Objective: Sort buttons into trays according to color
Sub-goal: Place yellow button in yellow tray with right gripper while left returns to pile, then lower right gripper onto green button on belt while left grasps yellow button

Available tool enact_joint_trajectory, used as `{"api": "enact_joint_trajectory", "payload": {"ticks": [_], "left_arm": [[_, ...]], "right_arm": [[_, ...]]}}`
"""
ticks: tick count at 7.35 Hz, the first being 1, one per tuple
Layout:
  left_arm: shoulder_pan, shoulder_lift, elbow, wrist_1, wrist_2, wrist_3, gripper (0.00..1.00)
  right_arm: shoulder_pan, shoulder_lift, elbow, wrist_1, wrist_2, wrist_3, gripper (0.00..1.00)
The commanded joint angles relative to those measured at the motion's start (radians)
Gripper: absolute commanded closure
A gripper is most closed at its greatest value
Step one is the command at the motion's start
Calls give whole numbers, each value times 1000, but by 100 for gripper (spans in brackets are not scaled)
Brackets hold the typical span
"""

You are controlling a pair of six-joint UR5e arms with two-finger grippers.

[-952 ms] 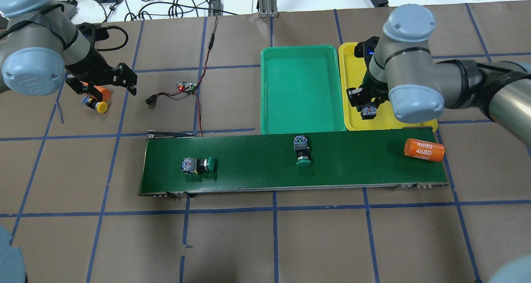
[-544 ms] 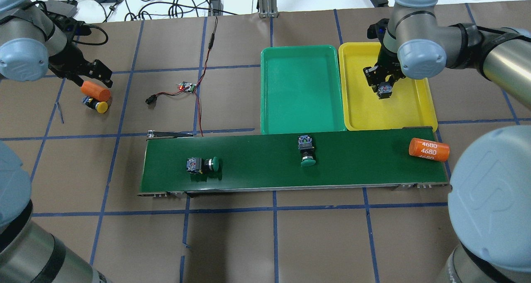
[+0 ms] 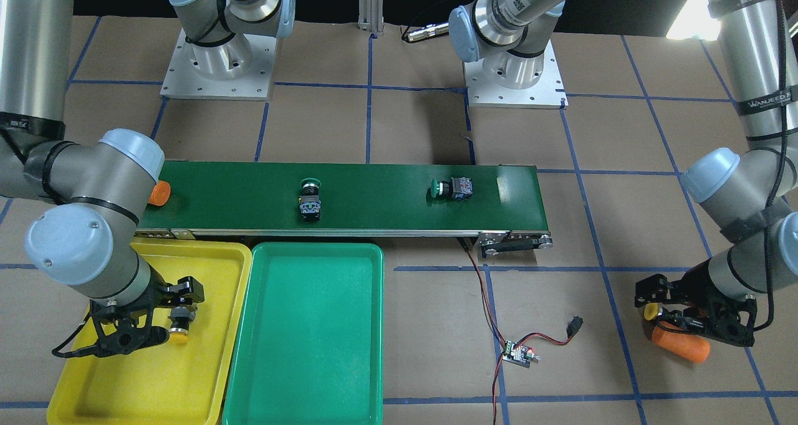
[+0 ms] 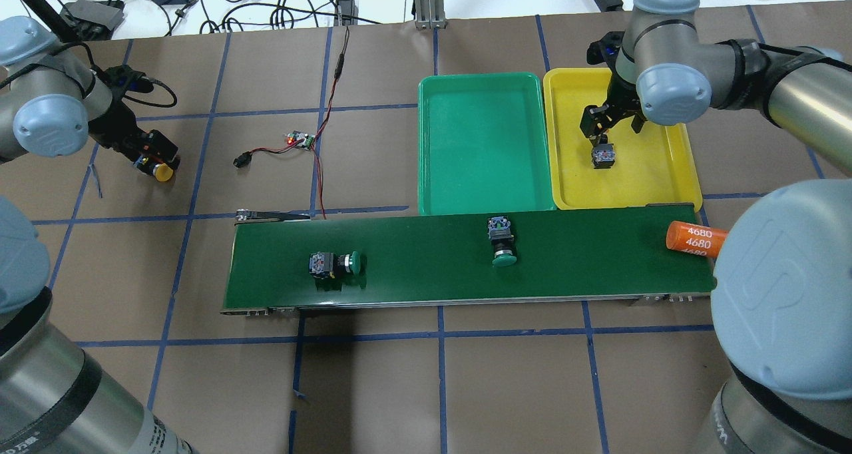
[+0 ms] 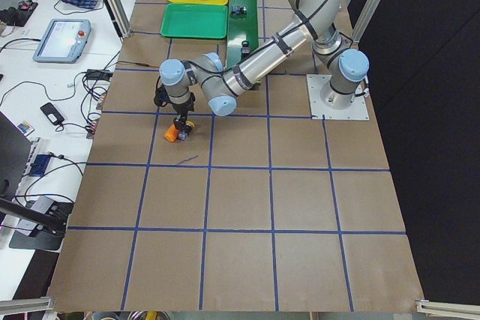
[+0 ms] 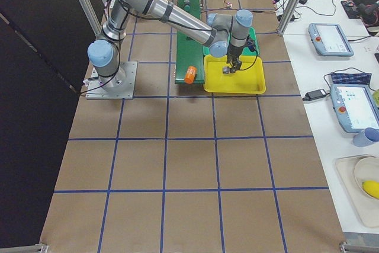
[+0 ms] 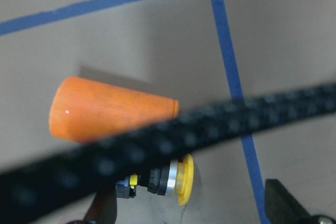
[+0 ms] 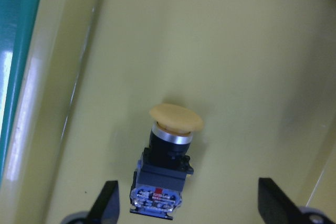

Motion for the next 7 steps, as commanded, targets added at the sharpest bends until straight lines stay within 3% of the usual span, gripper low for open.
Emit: {"api": "enact_joint_trajectory", "payload": {"ticks": [1, 7], "left_arm": [[1, -12, 17, 44, 3, 36, 0], [42, -32, 22, 42, -13, 90, 0]], "right_arm": [[5, -46, 10, 42, 8, 4, 0], [178, -382, 335, 42, 25, 240, 0]]}}
